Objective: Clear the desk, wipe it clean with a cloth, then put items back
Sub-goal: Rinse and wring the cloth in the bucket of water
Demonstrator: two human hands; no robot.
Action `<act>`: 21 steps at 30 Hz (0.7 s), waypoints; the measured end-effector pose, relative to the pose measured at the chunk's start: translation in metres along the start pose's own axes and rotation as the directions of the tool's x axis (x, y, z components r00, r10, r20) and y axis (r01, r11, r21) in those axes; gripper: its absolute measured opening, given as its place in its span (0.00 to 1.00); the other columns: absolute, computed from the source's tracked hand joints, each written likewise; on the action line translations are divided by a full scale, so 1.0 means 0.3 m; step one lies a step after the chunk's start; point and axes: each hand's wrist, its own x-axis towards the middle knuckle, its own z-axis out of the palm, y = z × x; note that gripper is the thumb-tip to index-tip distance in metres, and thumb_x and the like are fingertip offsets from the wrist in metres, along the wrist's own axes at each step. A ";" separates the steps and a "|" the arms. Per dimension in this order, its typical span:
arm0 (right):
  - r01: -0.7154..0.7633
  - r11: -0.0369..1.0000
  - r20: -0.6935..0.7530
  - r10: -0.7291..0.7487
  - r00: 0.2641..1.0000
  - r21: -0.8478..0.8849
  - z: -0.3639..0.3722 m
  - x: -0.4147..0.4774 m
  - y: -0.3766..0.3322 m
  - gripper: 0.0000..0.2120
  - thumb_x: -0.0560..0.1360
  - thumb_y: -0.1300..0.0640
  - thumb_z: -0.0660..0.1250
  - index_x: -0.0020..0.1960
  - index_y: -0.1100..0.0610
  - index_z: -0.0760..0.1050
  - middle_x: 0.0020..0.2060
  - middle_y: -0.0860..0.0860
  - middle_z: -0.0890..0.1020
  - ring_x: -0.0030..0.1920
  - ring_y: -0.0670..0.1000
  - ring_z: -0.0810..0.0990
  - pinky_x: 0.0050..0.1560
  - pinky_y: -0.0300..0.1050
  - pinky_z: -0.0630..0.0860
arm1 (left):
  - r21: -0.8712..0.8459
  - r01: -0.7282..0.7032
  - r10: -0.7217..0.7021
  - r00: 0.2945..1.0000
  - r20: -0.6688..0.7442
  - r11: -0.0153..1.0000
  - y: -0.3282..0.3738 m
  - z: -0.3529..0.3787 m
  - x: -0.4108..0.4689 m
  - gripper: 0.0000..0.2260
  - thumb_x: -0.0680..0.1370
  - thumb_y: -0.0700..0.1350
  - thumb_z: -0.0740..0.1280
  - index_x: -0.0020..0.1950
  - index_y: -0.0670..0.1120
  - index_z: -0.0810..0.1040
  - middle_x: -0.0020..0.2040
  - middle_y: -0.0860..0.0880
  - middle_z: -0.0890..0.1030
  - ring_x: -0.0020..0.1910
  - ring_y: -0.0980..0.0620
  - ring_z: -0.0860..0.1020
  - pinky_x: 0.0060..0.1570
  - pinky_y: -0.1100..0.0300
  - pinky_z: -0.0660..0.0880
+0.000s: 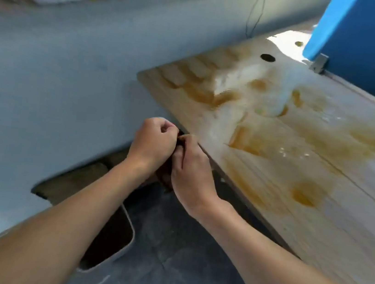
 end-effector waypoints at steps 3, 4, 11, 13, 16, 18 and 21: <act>0.030 0.999 0.193 -0.036 0.981 0.033 0.323 0.021 -0.034 0.07 0.84 0.56 0.53 0.55 0.53 0.70 0.47 0.50 0.80 0.45 0.48 0.78 0.44 0.45 0.76 | -0.017 0.156 -0.157 0.987 -0.035 0.988 -0.288 -0.212 0.053 0.11 0.79 0.41 0.61 0.41 0.47 0.81 0.38 0.51 0.81 0.40 0.48 0.78 0.46 0.56 0.75; 0.049 0.998 0.278 -0.055 0.959 0.029 0.475 0.019 -0.026 0.07 0.84 0.56 0.54 0.54 0.54 0.70 0.47 0.51 0.80 0.45 0.50 0.78 0.44 0.47 0.75 | -0.050 0.239 -0.241 0.970 -0.045 0.970 -0.432 -0.282 0.067 0.12 0.78 0.40 0.61 0.39 0.47 0.81 0.36 0.49 0.80 0.38 0.47 0.77 0.42 0.56 0.74; 0.069 0.996 0.643 -0.015 0.766 -0.059 1.023 -0.026 0.308 0.09 0.85 0.56 0.53 0.50 0.56 0.70 0.43 0.51 0.79 0.42 0.49 0.77 0.45 0.49 0.75 | -0.357 0.702 -0.697 0.697 0.168 0.616 -1.136 -0.281 0.035 0.09 0.79 0.42 0.60 0.51 0.42 0.79 0.42 0.45 0.83 0.38 0.47 0.81 0.39 0.56 0.78; 0.067 0.994 0.716 0.014 0.698 -0.085 1.192 -0.050 0.452 0.11 0.85 0.56 0.52 0.49 0.55 0.71 0.42 0.49 0.78 0.43 0.46 0.76 0.49 0.47 0.74 | -0.430 0.742 -0.747 0.634 0.199 0.515 -1.342 -0.228 0.029 0.10 0.80 0.43 0.60 0.56 0.43 0.79 0.50 0.43 0.83 0.48 0.44 0.82 0.45 0.54 0.80; 0.087 0.987 0.770 0.049 0.637 -0.135 1.408 -0.060 0.658 0.11 0.84 0.54 0.53 0.46 0.52 0.69 0.41 0.47 0.78 0.43 0.47 0.76 0.52 0.54 0.75 | -0.529 0.758 -0.785 0.568 0.247 0.382 -1.601 -0.131 0.038 0.11 0.81 0.44 0.60 0.57 0.42 0.78 0.53 0.42 0.83 0.52 0.43 0.81 0.46 0.54 0.79; 0.196 0.968 0.802 0.010 0.597 -0.158 1.527 -0.060 0.794 0.08 0.83 0.52 0.55 0.45 0.47 0.68 0.42 0.45 0.77 0.44 0.46 0.76 0.52 0.52 0.75 | -0.556 0.754 -0.787 0.558 0.263 0.349 -1.761 -0.049 0.062 0.12 0.82 0.46 0.59 0.57 0.43 0.79 0.53 0.42 0.83 0.54 0.43 0.80 0.53 0.51 0.78; 0.309 0.934 0.815 -0.035 0.578 -0.179 1.665 -0.050 0.962 0.07 0.82 0.52 0.55 0.46 0.44 0.69 0.44 0.43 0.76 0.46 0.44 0.75 0.57 0.52 0.75 | -0.588 0.724 -0.791 0.571 0.218 0.360 -1.948 0.062 0.122 0.12 0.81 0.48 0.60 0.58 0.46 0.79 0.53 0.43 0.83 0.54 0.43 0.80 0.57 0.48 0.77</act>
